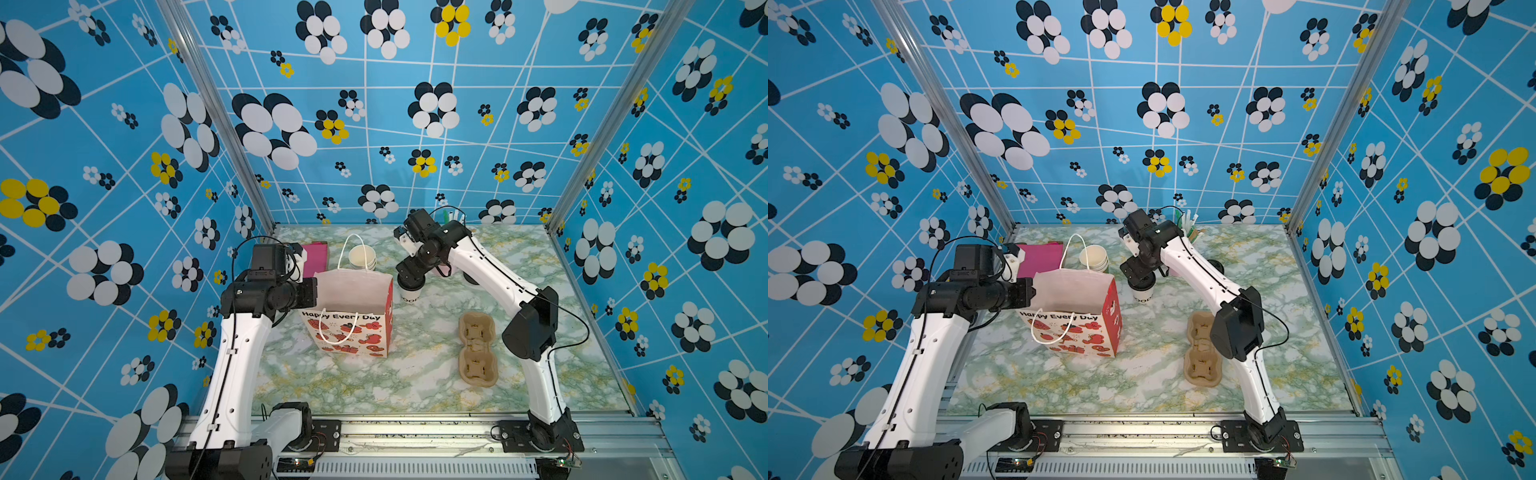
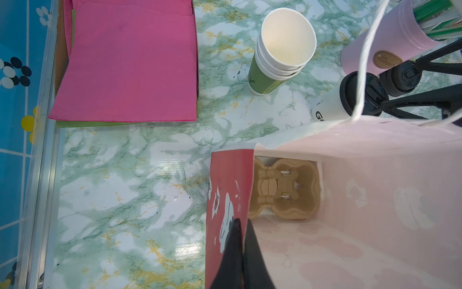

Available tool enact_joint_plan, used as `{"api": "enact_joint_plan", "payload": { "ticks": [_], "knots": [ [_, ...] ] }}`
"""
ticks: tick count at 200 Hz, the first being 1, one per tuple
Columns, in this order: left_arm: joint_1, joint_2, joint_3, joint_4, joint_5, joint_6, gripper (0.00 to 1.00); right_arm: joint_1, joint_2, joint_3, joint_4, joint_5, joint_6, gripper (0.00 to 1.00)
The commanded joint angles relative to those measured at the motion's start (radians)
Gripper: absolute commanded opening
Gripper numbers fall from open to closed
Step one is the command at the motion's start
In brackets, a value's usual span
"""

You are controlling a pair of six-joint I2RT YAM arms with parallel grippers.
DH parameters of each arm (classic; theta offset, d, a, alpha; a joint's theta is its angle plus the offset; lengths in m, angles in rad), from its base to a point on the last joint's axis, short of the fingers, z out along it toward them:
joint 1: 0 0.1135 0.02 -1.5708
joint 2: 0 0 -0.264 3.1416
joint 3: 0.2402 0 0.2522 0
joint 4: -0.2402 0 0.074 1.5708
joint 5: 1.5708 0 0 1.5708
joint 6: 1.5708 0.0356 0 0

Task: Pack a coffee takeout order
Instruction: Pick up the coffee cup from the center of the table.

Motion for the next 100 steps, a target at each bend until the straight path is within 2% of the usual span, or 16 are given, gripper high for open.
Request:
{"api": "enact_joint_plan", "payload": {
  "ticks": [1, 58, 100],
  "knots": [
    [0.008, 0.009, -0.017, 0.011, 0.023, -0.004, 0.04, -0.009, 0.027, 0.034, -0.033, -0.028, -0.018, 0.99],
    [0.009, 0.011, -0.025, 0.018, 0.028, -0.006, 0.04, -0.013, 0.087, 0.041, -0.034, -0.049, -0.028, 0.97],
    [0.009, 0.009, -0.030, 0.018, 0.030, -0.004, 0.04, -0.015, 0.105, 0.042, -0.026, -0.048, -0.028, 0.89]
  ]
}}
